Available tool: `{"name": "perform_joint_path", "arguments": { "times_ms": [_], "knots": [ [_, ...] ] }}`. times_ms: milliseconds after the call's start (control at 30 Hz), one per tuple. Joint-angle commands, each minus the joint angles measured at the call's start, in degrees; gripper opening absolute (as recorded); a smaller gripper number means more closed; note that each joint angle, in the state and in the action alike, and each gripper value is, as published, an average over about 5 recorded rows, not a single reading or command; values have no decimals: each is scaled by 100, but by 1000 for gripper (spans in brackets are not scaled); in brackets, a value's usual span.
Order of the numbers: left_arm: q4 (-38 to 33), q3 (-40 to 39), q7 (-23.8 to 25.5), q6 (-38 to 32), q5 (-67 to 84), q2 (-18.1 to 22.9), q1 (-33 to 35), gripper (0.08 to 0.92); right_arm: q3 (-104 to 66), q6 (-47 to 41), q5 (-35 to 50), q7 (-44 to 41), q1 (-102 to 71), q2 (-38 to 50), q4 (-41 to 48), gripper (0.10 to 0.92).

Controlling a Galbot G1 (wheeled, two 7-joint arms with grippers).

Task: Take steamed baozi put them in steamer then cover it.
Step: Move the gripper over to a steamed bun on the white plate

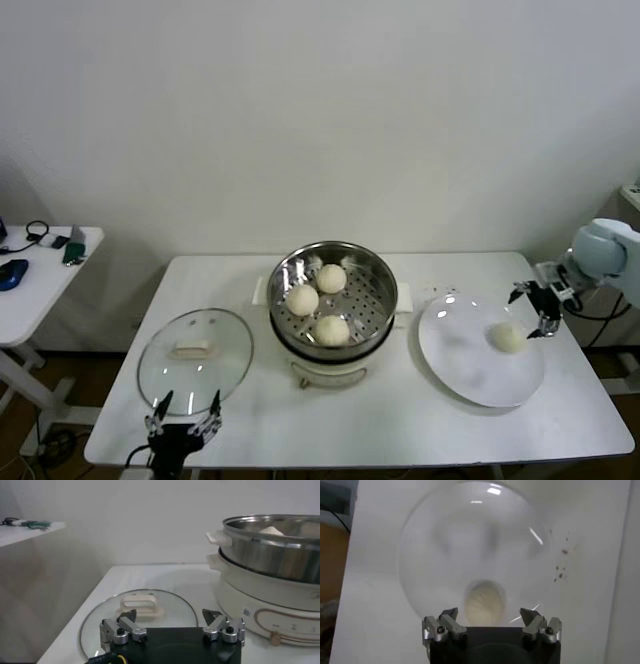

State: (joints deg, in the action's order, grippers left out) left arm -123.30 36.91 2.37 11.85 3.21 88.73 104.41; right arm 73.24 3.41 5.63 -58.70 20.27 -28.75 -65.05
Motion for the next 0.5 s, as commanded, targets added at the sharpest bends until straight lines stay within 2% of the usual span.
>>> {"name": "perform_joint_path", "arguments": {
  "times_ms": [33, 500],
  "knots": [
    [13, -35, 6, 7, -65, 23, 26, 823, -1507, 6, -625, 203, -1636, -151, 925, 823],
    [-7, -19, -2, -6, -90, 64, 92, 823, -1758, -122, -554, 399, -1803, -611, 1147, 823]
  ]
}}
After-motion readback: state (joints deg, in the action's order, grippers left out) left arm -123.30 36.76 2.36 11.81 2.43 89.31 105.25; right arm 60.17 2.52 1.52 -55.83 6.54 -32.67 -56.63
